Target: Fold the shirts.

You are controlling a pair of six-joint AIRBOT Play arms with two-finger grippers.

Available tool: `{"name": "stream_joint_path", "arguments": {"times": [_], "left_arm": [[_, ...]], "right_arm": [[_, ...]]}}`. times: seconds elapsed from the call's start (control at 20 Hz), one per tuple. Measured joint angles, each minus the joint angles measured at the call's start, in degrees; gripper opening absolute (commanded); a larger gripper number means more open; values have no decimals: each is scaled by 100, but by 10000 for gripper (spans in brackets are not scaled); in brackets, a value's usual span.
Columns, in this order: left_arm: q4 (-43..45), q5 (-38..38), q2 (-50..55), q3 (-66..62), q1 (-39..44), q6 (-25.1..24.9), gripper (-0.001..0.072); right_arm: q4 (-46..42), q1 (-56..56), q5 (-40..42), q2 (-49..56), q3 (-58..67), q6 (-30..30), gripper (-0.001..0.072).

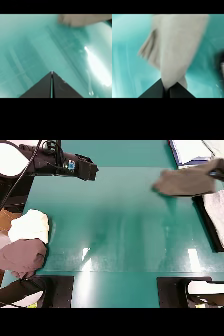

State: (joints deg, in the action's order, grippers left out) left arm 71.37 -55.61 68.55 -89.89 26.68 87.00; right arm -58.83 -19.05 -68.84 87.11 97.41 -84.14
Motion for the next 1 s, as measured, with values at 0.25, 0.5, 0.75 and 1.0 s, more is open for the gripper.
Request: {"name": "stream_joint_path", "arguments": {"times": [0.25, 0.5, 0.75, 1.0], "left_arm": [[-7, 37, 0, 0, 11, 24, 28], [-15, 37, 0, 2, 11, 61, 28], [-17, -74, 0, 0, 11, 66, 28], [-15, -201, 0, 2, 11, 68, 28]], "right_arm": [[363, -975, 573, -44, 4, 92, 13], [660, -1207, 896, -52, 437, 188, 13], [767, -1360, 380, -55, 1384, 201, 13], [767, -1749, -625, -190, 1517, 173, 13]]}}
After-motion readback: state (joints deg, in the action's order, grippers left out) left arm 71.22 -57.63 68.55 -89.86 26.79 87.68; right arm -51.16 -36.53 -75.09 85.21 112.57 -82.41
